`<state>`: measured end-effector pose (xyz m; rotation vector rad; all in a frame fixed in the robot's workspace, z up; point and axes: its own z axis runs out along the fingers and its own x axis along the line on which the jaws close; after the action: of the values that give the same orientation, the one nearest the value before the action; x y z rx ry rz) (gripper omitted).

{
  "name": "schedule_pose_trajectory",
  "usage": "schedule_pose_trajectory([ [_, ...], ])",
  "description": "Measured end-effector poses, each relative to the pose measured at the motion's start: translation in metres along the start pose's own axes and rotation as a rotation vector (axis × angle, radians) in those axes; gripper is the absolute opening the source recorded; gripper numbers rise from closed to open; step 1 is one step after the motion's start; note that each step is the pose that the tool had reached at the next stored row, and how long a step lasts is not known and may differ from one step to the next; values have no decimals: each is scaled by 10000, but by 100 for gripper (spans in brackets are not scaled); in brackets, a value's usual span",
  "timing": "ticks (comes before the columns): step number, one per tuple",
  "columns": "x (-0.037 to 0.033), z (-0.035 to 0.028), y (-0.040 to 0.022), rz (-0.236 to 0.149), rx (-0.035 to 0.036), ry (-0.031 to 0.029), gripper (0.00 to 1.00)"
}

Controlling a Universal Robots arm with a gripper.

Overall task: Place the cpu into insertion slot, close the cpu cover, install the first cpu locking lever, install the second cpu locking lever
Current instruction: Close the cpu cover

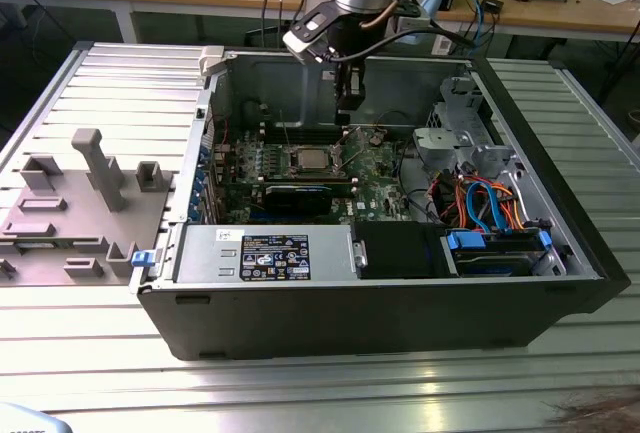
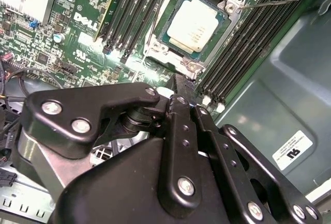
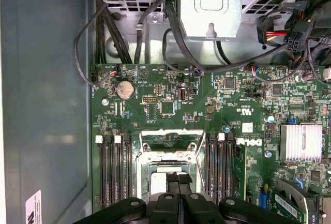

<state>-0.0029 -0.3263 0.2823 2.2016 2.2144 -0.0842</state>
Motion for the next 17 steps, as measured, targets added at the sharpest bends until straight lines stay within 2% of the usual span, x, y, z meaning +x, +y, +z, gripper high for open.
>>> schedule_pose_trajectory([
  [17, 0, -2, 76, 0, 0, 0, 11],
])
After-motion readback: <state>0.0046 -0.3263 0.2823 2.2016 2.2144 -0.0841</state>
